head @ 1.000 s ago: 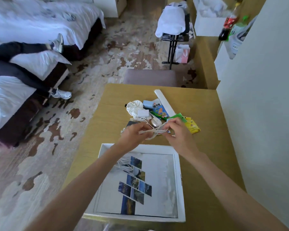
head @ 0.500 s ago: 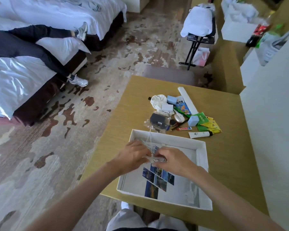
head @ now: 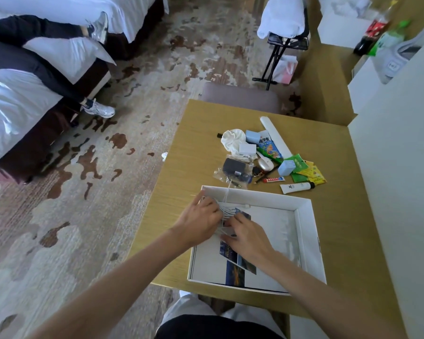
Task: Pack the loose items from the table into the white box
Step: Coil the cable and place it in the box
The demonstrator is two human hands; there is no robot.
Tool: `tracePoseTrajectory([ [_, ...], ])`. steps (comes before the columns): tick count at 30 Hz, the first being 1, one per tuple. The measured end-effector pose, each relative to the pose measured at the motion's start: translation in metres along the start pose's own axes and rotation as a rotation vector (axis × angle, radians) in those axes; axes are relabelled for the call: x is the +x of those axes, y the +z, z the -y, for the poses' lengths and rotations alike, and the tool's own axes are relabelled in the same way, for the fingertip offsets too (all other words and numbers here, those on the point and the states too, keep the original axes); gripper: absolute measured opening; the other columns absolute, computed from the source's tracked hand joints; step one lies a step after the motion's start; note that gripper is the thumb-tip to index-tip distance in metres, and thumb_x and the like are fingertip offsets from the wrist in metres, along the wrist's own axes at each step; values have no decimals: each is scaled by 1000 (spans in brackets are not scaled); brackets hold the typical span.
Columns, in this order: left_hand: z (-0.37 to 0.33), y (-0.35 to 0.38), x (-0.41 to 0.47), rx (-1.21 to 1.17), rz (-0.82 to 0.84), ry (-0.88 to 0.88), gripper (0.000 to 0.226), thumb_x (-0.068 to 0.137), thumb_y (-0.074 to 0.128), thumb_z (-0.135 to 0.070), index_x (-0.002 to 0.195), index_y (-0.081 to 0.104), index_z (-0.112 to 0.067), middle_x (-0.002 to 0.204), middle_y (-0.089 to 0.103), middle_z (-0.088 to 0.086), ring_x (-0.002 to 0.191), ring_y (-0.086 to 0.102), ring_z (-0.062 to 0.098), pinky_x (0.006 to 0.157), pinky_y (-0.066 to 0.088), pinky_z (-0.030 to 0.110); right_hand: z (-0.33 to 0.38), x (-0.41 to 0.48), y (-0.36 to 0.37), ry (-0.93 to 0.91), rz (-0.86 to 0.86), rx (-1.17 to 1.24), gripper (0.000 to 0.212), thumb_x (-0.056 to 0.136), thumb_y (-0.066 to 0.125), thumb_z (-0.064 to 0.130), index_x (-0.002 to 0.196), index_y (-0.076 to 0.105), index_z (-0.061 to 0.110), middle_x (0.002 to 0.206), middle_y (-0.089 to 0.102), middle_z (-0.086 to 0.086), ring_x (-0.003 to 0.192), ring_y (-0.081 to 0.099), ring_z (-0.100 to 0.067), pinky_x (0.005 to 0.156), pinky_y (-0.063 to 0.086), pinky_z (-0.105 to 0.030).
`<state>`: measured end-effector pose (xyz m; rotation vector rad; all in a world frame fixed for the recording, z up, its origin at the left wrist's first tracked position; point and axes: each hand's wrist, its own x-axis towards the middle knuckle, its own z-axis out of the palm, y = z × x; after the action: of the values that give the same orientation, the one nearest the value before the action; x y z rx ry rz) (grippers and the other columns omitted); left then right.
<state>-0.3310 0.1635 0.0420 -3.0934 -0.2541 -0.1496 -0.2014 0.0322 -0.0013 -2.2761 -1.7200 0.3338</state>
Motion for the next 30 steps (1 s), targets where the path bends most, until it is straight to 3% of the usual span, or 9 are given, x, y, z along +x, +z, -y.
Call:
tracePoseTrajectory([
  [5,6,-1,10,-92,-107,36,12,77,57,-15,80,68,-15,79,69,1,82,62,23,89,50,38,-5,-4,-4,-111,-39,-28,27,78,70,31,102,68,18,108,68,0,98,62,-21,79,54,-32],
  [11,8,-13,23,-78,-125,-24,16,66,62,-5,79,68,-12,79,69,4,78,63,25,77,53,35,-3,6,-5,-213,-95,-58,13,78,69,27,82,67,15,91,64,0,83,58,-21,68,52,-34],
  [17,14,-16,33,-85,-56,-165,29,79,46,-3,99,65,-10,102,67,7,99,59,27,78,51,39,-6,8,-6,-252,-100,16,20,82,66,32,84,70,13,100,60,1,87,57,-18,70,49,-33],
  [20,17,-17,39,-190,-117,-191,26,85,44,-8,101,65,-12,102,68,4,98,60,23,75,53,37,-11,13,-20,-214,-108,122,29,88,57,41,89,72,16,99,60,6,91,52,-10,77,45,-28],
  [26,26,-20,65,-346,-129,-292,21,92,45,-13,100,64,-14,96,69,-1,87,62,20,55,44,28,-35,29,-59,-97,-248,301,12,90,63,24,92,71,14,97,61,5,90,57,-8,78,49,-26],
  [30,31,-19,89,-465,-56,-356,20,94,46,-19,103,63,-19,98,68,-3,82,62,17,57,43,26,-56,44,-80,34,-268,395,13,91,61,21,94,71,13,98,62,4,92,58,-8,80,49,-26],
])
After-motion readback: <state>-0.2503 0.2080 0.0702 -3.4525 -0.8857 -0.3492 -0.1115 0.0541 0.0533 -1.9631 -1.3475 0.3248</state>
